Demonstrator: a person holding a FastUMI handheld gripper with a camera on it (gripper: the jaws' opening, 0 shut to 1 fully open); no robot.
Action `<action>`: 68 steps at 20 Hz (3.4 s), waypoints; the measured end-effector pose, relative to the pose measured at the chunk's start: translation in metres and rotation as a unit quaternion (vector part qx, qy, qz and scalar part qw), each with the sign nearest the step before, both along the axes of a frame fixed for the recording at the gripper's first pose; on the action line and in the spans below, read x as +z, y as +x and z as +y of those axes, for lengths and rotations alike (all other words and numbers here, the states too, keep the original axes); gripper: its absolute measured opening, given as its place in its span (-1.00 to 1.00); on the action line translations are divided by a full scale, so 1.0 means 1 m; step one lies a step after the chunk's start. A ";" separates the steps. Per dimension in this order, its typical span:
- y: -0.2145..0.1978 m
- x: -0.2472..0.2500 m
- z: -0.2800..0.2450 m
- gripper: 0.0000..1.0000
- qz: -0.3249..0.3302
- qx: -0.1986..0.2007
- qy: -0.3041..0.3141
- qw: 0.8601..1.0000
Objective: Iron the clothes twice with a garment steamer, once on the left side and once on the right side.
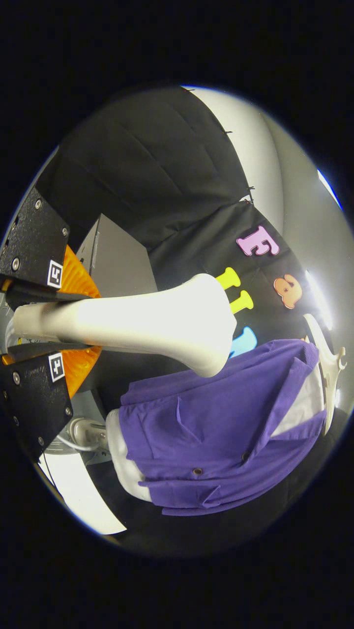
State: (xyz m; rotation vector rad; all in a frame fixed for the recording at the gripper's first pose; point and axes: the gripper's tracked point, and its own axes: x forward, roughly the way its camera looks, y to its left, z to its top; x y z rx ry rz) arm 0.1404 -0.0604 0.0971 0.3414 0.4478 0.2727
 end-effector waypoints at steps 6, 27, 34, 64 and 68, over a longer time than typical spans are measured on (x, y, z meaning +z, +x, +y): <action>-0.067 -0.017 -0.025 -0.33 0.006 -0.018 0.014 1.000; 0.027 0.128 -0.083 -0.34 -0.101 -0.061 0.022 0.993; 0.105 0.146 -0.096 -0.34 -0.094 -0.065 0.023 0.993; 0.123 -0.100 -0.137 -0.33 0.109 -0.115 0.017 0.987; 0.120 -0.134 -0.127 -0.33 0.145 -0.123 0.018 0.982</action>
